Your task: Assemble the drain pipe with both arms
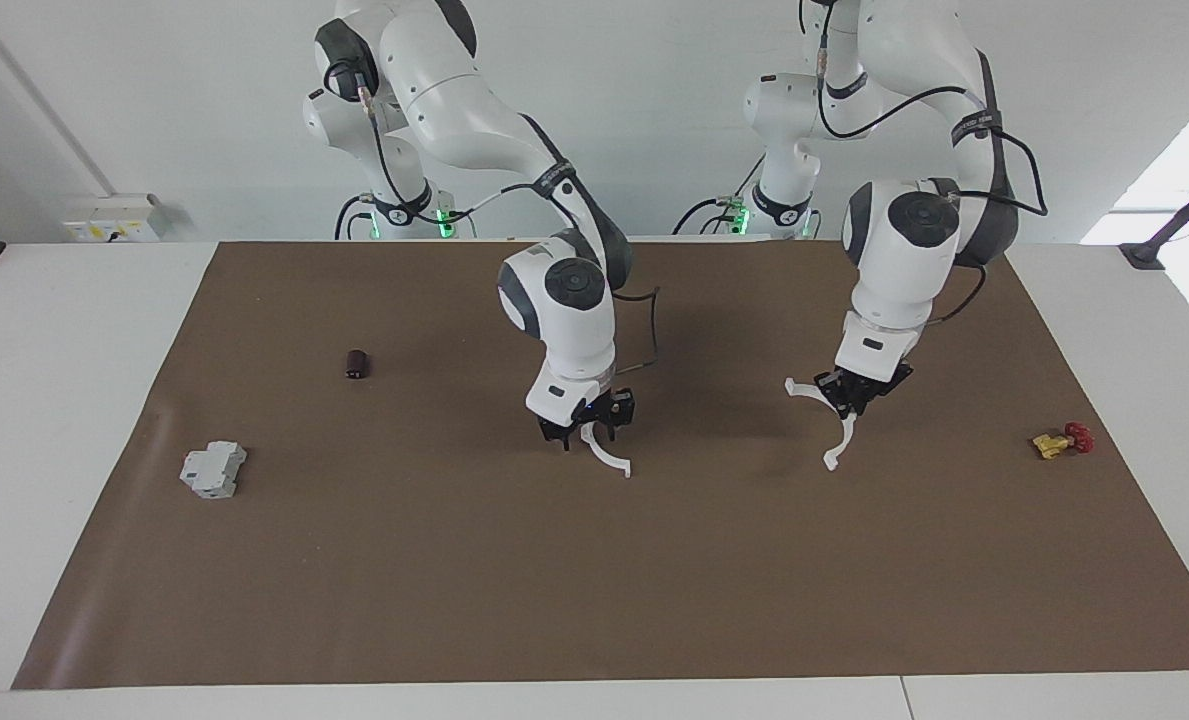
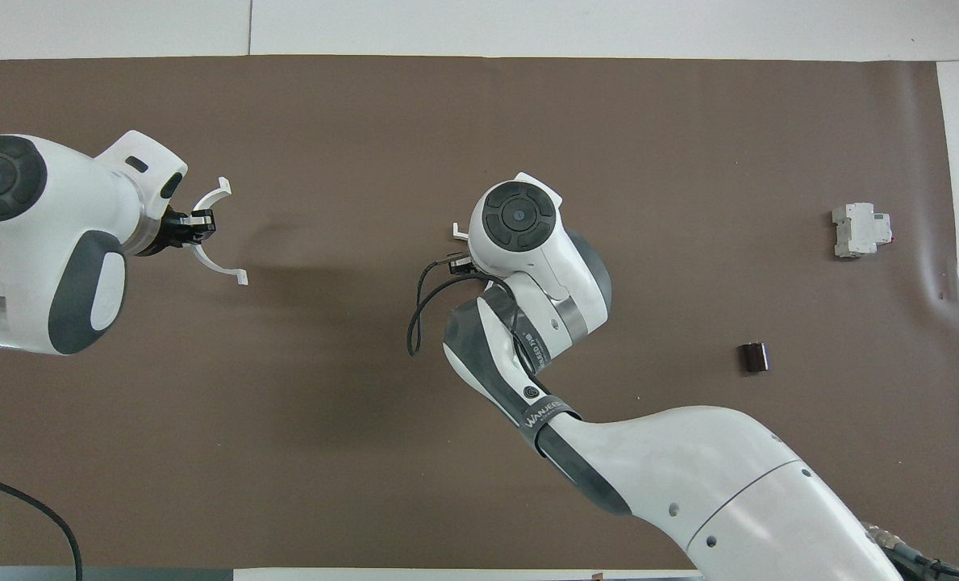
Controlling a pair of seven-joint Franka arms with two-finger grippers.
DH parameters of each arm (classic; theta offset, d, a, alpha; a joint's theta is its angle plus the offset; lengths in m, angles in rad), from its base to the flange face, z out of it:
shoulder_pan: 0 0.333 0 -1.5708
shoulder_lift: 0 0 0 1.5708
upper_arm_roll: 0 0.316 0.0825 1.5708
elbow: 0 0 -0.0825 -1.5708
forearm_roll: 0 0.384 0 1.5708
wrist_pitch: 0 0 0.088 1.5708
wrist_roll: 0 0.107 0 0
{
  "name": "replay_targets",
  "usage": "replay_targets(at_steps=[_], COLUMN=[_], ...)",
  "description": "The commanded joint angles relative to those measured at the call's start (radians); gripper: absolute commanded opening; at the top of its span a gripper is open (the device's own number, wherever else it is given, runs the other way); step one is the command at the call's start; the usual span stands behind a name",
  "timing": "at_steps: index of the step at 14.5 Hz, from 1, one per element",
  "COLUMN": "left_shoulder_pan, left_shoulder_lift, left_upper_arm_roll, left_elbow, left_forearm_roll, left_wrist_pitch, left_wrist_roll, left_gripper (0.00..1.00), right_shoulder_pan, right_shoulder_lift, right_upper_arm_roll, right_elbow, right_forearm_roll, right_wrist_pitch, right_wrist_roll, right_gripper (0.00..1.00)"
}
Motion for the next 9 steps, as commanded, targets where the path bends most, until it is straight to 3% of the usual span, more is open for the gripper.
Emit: replay_targets(at_steps=[1, 3, 7, 9], left_shoulder_pan=[-0.073, -0.116, -0.214, -0.254], left_shoulder_lift=[0.031, 0.073, 0.135, 0.205], left_upper_arm_roll=[0.012, 0.011, 0.012, 0.014], left_elbow=[0.053, 0.11, 0.133, 0.197], left_forearm_roll=[0.025, 0.022, 0.024, 0.024], left_wrist_pitch=[-0.049, -0.073, -0.072, -0.078], left_wrist_roll=[-0.076, -0.114, -0.164, -0.19], left_gripper=[0.0, 0.0, 0.0, 0.0], right_shoulder_pan=[-0.113, -0.182, -0.346, -0.398], right_shoulder_lift=[-0.091, -0.185, -0.329, -0.38], right_upper_arm_roll=[0.009, 0.006, 0.004, 0.004], right_elbow=[0.064, 0.053, 0.058, 0.056], right_forearm_roll=[-0.011, -0.009, 0.004, 0.004], right_wrist_pitch=[-0.145, -0.239, -0.457, -0.541], right_wrist_roll=[-0.021, -0.035, -0.147, -0.216], right_gripper=[1.0, 1.0, 1.0, 1.0])
